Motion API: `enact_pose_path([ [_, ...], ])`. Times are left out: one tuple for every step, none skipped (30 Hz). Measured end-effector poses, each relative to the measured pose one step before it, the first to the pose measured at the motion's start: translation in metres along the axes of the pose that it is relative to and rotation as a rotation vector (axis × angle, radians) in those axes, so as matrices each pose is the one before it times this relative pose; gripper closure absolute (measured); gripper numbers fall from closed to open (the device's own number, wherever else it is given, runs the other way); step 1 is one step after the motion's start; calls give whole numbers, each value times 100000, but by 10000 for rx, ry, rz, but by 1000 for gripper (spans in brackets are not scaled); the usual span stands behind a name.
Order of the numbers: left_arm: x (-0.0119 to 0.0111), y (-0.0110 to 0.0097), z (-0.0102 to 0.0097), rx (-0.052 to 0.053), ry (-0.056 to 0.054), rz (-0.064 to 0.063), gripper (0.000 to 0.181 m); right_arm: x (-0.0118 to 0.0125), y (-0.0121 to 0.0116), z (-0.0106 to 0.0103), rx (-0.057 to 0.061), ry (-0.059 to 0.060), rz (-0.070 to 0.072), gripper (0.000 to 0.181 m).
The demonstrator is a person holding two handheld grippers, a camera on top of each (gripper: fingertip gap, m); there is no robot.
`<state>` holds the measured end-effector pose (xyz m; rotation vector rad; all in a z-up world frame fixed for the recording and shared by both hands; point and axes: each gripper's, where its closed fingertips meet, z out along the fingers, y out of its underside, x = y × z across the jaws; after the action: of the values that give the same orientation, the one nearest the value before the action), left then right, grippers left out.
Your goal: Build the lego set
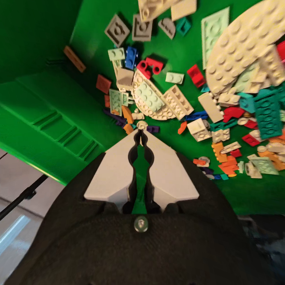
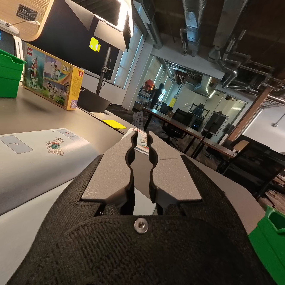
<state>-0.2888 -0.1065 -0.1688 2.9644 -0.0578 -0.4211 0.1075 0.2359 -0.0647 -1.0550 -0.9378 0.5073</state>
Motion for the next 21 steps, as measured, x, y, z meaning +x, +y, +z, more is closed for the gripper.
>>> enact_pose_path([
  [-49, 338, 272, -346, -158, 117, 181, -11, -6, 15, 0, -11, 2, 172],
  [1, 167, 221, -235, -125, 110, 181, -23, 12, 20, 0, -13, -3, 172],
  [-120, 83, 160, -162, -183, 50, 181, -27, 0, 31, 1, -15, -3, 172],
  [-237, 130, 136, -177, -242, -15, 181, -13, 1, 15, 2, -11, 0, 172],
  [-420, 242, 116, -224, -347, -29, 181, -7, -13, 4, 3, -7, 2, 172],
  [-310, 279, 131, -229, -273, -14, 181, -11, -15, 0, 11, -8, 7, 172],
  [-21, 185, 113, -157, -67, -54, 181, -5, -10, -3, 8, -3, 8, 172],
  [133, 94, 95, -85, 67, -63, 181, 4, 2, 6, 1, 1, 6, 172],
  [-144, 30, 38, -37, -68, -45, 181, 2, -1, -8, 1, -1, 3, 172],
  [-242, -79, 48, 27, -113, -15, 181, -7, -3, 10, 2, -1, 1, 172],
  [-93, -69, 68, 40, -6, -11, 181, 6, 3, 6, 1, 0, 2, 172],
  [-10, -62, 21, 49, 64, -56, 181, -3, -1, 0, 1, -2, 1, 172],
  [-9, -37, -8, 41, 61, -17, 181, 3, -4, 15, -1, -2, 0, 172],
  [-15, -30, 2, 54, 24, 13, 181, -8, 8, 7, 0, 0, -1, 172],
  [-48, -48, 10, 58, -9, -2, 181, 0, -2, 1, 1, 0, 0, 172],
  [-75, -57, 17, 70, -39, 24, 181, 9, -8, -7, 0, 1, 2, 172],
  [-83, -60, 17, 78, -59, 21, 181, -10, 4, -6, 1, 1, -1, 172],
  [-92, -89, 13, 87, -69, -8, 181, -4, 1, 8, -1, -1, -3, 172],
  [-102, -97, 15, 108, -78, 9, 181, 6, 0, 0, 0, 3, -2, 172],
  [-83, -112, 6, 122, -58, 12, 181, -1, -7, -4, 2, 4, -2, 172],
  [-64, -148, -4, 150, -8, -31, 181, 2, 0, 0, 0, 2, 0, 172],
])
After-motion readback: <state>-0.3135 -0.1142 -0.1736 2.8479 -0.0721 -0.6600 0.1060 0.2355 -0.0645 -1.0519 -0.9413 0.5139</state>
